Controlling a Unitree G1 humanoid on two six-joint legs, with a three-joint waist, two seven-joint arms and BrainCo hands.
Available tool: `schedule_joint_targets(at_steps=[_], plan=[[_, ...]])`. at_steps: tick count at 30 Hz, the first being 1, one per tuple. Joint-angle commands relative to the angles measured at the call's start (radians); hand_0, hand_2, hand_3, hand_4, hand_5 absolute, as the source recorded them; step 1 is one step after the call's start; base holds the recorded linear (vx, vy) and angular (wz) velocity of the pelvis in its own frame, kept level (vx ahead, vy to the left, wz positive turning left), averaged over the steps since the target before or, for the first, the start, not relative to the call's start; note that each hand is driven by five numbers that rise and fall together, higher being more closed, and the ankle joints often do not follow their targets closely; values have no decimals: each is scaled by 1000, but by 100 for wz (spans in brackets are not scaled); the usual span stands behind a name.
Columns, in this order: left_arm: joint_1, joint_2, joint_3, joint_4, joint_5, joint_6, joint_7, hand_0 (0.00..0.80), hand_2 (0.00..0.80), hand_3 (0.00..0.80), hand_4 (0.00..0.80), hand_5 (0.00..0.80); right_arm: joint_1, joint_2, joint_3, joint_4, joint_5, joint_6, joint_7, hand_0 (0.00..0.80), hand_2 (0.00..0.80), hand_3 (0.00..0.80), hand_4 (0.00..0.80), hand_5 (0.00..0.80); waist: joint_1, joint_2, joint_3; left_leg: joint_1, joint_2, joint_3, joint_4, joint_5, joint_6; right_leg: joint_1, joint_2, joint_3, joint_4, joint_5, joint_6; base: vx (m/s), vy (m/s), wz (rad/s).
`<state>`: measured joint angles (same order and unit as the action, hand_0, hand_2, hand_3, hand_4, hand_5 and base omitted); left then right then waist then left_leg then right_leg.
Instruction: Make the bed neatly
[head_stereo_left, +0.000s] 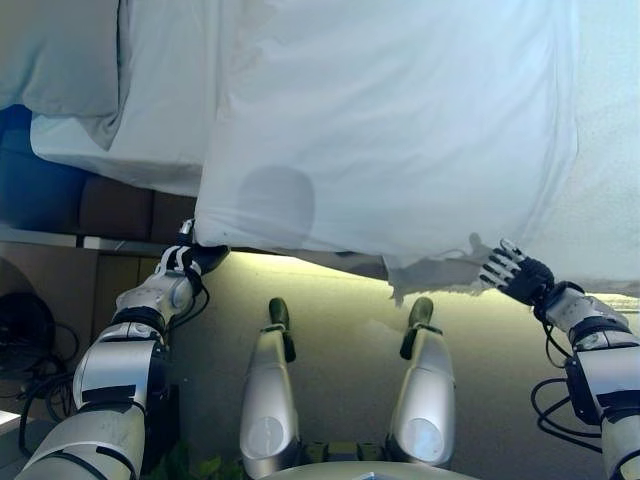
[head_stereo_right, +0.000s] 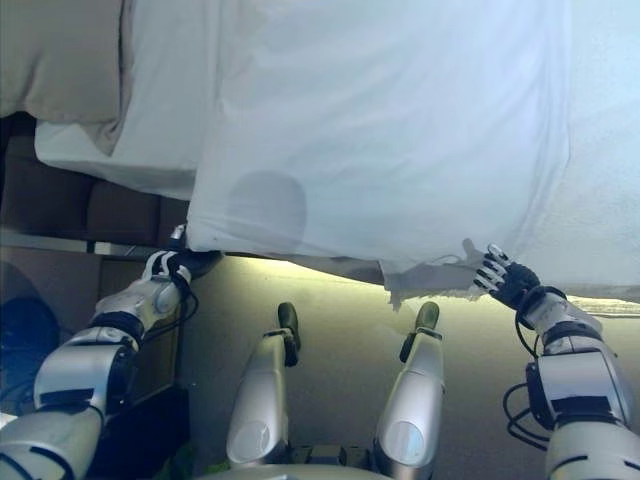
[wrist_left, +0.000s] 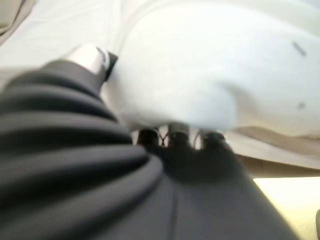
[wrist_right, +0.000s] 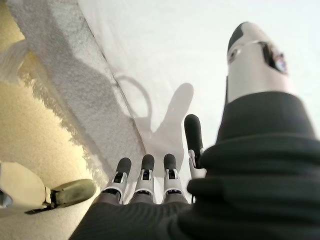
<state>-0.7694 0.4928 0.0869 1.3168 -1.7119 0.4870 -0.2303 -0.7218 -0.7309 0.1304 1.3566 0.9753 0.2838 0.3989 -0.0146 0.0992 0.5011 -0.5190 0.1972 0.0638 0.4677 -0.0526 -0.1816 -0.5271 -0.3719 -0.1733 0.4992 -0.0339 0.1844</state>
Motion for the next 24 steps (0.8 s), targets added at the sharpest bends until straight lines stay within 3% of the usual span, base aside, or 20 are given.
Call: schedule_joint_targets(at_steps=[1,7,14,16,20,23,24], plan=[[43,334,107,78,-117,-160,-15,800,800,800,800,800,5,-33,15,28,-1,-16,21,0,0,0,0,0,37,-27,-14,31,-92,116,-26,-48,131,-20,34,30,15,-2,-49,-29,104,-2],[5,361,89,77,-143,-191,-13,800,800,800,800,800,-23,-34,34,36,2,-19,33,0,0,0,0,0,42,-21,-3,11,-98,117,-10,-59,138,-43,29,38,21,10,-50,-13,54,-1],[13,331,84,80,-124,-155,-25,800,800,800,800,800,1,-16,22,33,31,-24,42,0,0,0,0,0,38,-21,-5,23,-108,117,-37,-53,143,-32,24,48,-11,41,-46,28,-1,0],[29,322,94,83,-117,-153,-28,800,800,800,800,800,16,-6,9,27,25,-31,56,0,0,0,0,0,43,-19,-4,40,-102,123,-59,-39,146,-26,28,28,13,23,-48,82,29,0],[66,301,113,51,-110,-178,-32,800,800,800,800,800,40,21,-2,2,52,-42,65,0,0,0,0,0,55,-21,3,81,-85,145,-131,7,148,-22,96,-62,114,-81,-65,80,-29,-5],[58,279,103,15,-74,-189,-48,800,800,800,800,800,59,52,-15,-6,75,-40,55,0,0,0,0,0,35,-25,2,84,-93,164,-133,-1,147,-20,132,-53,89,-88,-81,54,-182,-14],[49,274,98,9,-63,-191,-48,800,800,800,800,800,68,54,-20,-3,82,-46,57,0,0,0,0,0,32,-27,-3,84,-98,153,-115,-29,135,-15,133,-47,94,-110,-77,-2,-131,0]])
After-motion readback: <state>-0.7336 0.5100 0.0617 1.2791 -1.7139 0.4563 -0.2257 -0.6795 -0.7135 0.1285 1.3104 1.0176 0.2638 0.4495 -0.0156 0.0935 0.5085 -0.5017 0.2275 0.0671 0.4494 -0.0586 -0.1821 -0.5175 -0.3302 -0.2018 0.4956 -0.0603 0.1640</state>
